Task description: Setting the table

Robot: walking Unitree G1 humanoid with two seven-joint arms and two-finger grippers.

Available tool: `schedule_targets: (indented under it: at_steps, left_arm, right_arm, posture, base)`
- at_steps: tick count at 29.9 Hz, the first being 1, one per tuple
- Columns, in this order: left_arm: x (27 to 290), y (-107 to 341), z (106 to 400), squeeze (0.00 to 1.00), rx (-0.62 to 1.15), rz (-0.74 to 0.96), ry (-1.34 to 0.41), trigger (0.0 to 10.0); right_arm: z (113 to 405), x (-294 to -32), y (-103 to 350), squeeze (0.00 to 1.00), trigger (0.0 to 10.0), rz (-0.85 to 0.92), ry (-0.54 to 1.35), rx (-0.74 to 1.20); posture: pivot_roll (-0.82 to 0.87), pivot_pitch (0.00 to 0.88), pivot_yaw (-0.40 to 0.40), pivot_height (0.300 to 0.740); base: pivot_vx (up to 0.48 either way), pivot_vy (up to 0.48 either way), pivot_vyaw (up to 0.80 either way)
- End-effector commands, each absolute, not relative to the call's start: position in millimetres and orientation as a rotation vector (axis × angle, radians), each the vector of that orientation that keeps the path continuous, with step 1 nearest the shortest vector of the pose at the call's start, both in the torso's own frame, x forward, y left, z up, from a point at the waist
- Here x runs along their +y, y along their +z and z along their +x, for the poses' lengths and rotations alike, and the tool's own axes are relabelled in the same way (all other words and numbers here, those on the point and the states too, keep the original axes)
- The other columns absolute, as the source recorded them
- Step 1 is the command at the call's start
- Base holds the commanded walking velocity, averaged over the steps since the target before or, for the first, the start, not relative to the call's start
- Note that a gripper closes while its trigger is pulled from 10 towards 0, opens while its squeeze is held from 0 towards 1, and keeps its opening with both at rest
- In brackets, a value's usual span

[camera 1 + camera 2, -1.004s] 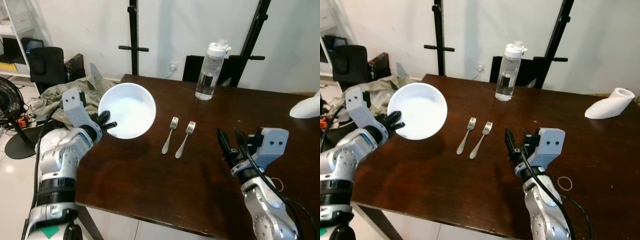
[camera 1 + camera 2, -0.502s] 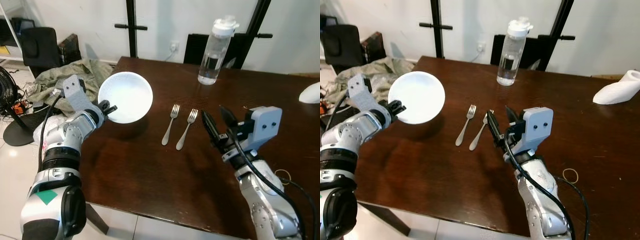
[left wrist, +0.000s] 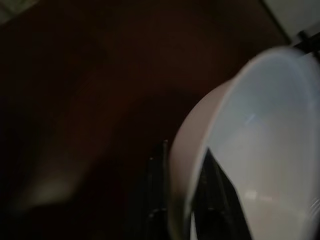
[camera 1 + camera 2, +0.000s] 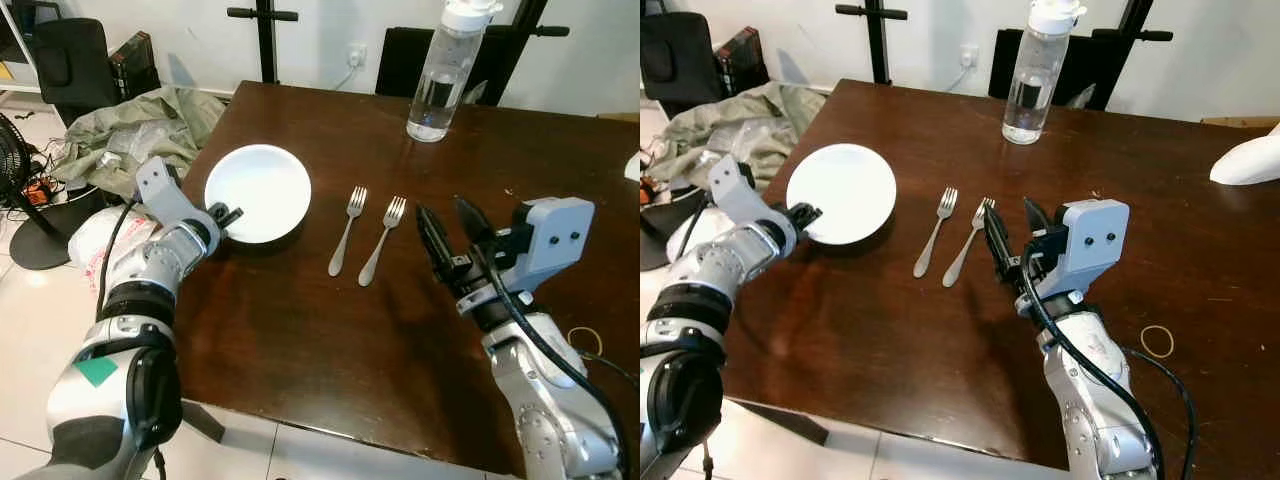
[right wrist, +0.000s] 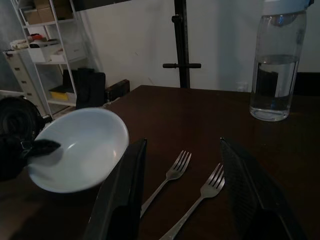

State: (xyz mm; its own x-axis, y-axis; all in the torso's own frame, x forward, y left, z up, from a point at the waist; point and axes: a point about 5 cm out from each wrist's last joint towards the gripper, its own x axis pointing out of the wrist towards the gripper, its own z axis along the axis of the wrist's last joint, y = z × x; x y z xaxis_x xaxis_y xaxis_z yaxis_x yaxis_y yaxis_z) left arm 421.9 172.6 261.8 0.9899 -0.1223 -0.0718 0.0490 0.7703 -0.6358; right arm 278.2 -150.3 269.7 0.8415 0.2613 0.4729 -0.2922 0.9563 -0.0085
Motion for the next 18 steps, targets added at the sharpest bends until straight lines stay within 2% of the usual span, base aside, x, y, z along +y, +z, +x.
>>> schedule_targets:
  at_steps: [1,11,12,14,15,18]
  left_arm:
    - [175.2,260.6,422.2,1.0,0.097,-0.71,-0.095,10.0]
    - [176.5,274.2,422.8,1.0,0.017,-0.711,-0.149,10.0]
    - [176.6,279.1,421.8,0.0,-0.016,-0.654,-0.174,10.0]
    - [175.6,291.4,416.5,0.0,-0.117,-0.431,-0.226,10.0]
    - [175.6,291.4,416.5,0.0,-0.117,-0.431,-0.226,10.0]
    - [168.1,309.5,398.2,0.0,-0.278,-0.112,-0.329,10.0]
  right_arm:
    - [274.7,-150.9,268.4,0.0,10.0,0.078,0.292,-0.485]
    - [278.7,-151.6,268.8,0.0,10.0,0.083,0.297,-0.477]
    - [280.0,-150.7,267.2,0.0,10.0,0.084,0.299,-0.465]
    - [286.2,-147.9,255.0,0.0,10.0,0.088,0.276,-0.39]
    - [286.2,-147.9,255.0,0.0,10.0,0.088,0.276,-0.39]
    - [299.7,-144.2,226.4,0.0,10.0,0.108,0.215,-0.235]
  posture:
    - [0.04,0.325,0.134,0.74]
    - [0.04,0.289,0.121,0.74]
    - [0.04,0.28,0.117,0.74]
    - [0.05,0.274,0.11,0.74]
    - [0.05,0.274,0.11,0.74]
    - [0.07,0.27,0.105,0.74]
  base:
    - [0.0,0.0,0.0]
    - [0.0,0.0,0.0]
    - [0.0,0.0,0.0]
    - [0.0,0.0,0.0]
    - [0.0,0.0,0.0]
    - [0.0,0.0,0.0]
